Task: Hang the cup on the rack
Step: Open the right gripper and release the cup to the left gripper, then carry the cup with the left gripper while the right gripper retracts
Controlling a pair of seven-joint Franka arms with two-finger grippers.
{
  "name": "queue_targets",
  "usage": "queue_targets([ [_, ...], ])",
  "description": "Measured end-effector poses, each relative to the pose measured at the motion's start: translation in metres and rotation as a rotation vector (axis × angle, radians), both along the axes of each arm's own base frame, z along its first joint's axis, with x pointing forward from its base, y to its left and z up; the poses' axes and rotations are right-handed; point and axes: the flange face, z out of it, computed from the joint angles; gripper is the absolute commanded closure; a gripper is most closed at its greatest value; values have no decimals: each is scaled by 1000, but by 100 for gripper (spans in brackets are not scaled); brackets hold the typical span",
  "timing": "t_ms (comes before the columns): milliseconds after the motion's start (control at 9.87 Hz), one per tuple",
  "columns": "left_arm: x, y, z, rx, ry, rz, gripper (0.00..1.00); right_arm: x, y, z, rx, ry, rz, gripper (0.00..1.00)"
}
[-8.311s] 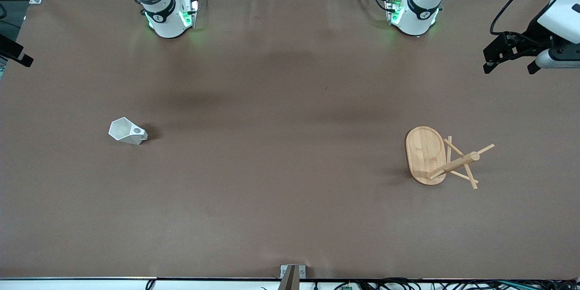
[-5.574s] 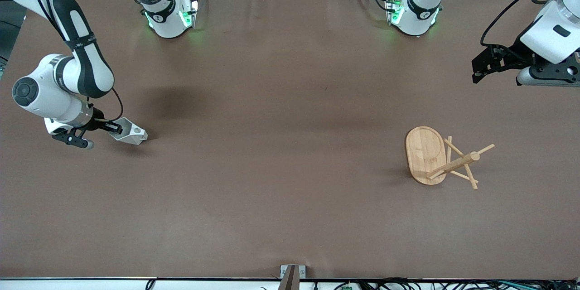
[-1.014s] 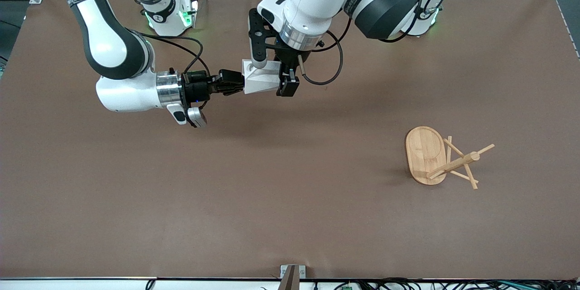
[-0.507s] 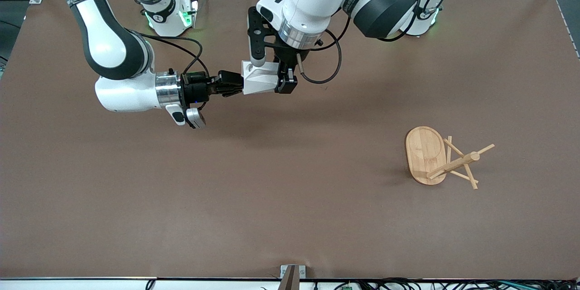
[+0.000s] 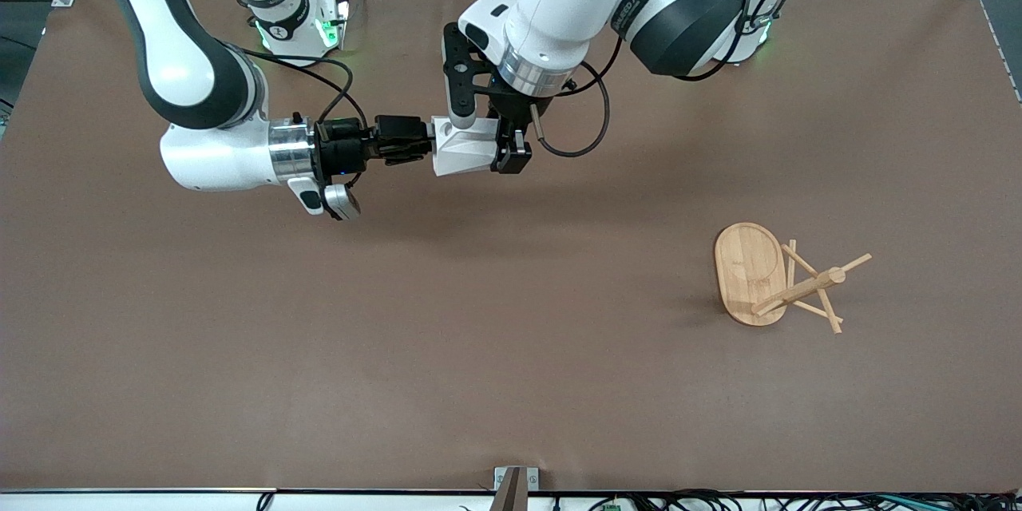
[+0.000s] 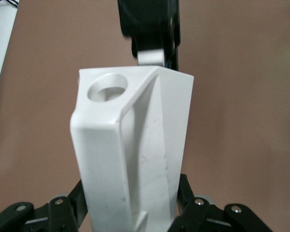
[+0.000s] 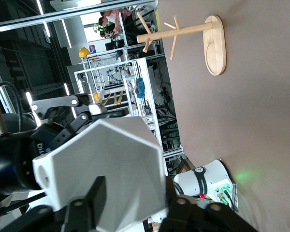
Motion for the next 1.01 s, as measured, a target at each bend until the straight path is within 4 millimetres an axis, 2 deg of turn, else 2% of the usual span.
queue_targets([
  [101,0,0,0,1,0,0,97,3,-10,2,-34,-19,-3,0],
  [203,2,1,-2,3,1,3,97,10,-34,2,-100,-50,-6,0],
  [507,17,15,-9,11,11,41,99,33,-127,18,-474,-106,-3,0],
  [811,52,59,-11,16,63,210,99,36,-195,31,-963,-95,4,0],
  [1014,64,82,-9,32,122,375,99,38,-259,42,-1204,-121,-27,0],
])
